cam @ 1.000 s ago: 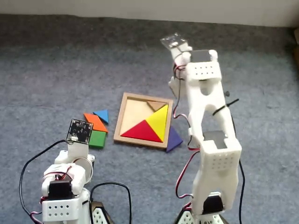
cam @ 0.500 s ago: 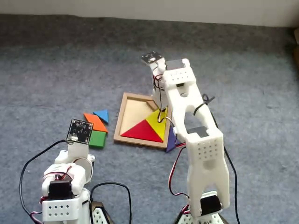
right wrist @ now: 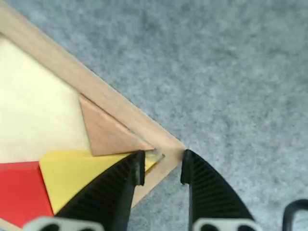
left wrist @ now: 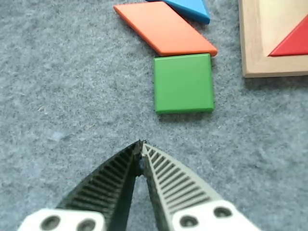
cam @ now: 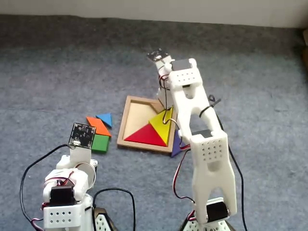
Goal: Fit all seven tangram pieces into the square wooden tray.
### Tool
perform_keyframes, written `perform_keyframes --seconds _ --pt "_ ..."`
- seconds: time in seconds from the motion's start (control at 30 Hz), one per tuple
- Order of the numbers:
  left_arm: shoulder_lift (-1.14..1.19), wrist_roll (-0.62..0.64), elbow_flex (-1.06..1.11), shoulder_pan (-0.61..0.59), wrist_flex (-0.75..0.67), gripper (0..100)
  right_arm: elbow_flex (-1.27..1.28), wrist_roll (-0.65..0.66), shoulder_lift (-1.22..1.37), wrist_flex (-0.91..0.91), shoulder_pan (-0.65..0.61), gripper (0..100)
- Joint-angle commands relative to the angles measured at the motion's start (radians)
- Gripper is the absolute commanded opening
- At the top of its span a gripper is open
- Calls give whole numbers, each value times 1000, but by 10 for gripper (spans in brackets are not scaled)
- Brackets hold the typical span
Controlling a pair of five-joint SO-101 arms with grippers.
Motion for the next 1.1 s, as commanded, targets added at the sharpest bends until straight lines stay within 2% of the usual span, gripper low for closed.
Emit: perform_keyframes --seconds 0.0,0.2,0.37,1.07 --pt "-21 -8 19 -2 8 6 -22 37 1 27 2 84" --pt "-21 -8 19 -2 8 6 -24 46 -2 28 7 13" --pt "-21 -8 19 -2 8 6 -25 89 -24 30 41 8" --pt "-21 -8 19 -2 8 6 -18 95 -193 33 223 8"
